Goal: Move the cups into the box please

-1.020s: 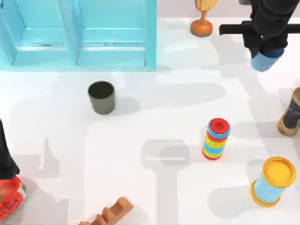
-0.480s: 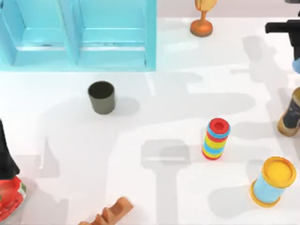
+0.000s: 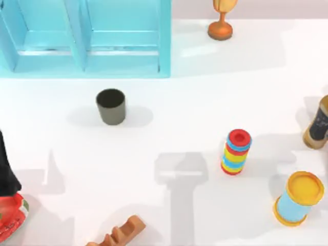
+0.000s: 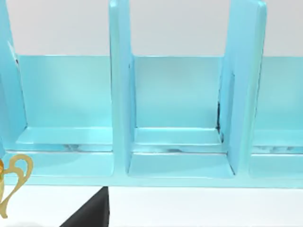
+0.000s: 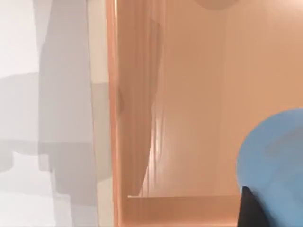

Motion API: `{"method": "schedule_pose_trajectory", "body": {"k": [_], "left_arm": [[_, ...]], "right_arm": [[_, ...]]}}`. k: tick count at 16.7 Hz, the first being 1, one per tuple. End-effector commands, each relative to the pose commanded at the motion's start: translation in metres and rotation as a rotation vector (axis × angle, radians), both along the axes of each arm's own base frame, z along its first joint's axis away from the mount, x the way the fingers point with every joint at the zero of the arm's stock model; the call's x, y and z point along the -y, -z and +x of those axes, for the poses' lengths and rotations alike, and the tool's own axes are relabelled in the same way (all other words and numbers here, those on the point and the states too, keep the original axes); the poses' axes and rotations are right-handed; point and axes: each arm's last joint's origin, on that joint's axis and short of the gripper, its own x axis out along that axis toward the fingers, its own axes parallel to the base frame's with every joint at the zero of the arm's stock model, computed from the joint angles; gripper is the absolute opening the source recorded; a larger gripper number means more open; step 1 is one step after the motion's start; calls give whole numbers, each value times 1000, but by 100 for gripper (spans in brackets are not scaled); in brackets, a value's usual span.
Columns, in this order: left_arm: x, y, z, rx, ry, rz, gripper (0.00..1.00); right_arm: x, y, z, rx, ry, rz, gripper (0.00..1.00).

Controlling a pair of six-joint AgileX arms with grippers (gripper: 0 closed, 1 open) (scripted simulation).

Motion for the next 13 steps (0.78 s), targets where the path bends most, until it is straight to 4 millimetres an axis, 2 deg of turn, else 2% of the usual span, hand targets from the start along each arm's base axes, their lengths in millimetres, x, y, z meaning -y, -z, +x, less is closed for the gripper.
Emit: {"method": "schedule_pose_trajectory", "body": {"k": [3, 5, 7, 11, 13], "left_arm": [[0, 0, 0, 0, 0, 0, 100], [0, 0, 0, 0, 0, 0, 100], [0, 0, 0, 0, 0, 0, 100], [0, 0, 0, 0, 0, 0, 100], [0, 0, 0, 0, 0, 0, 100]], "right_arm": [[20, 6, -42, -46, -22, 3, 0], [29, 8, -61, -65, -8, -3, 0], [31, 8, -67, -74, 2, -5, 0], [31, 9, -66, -74, -2, -5, 0], [33, 19, -65, -79, -7, -4, 0]]}}
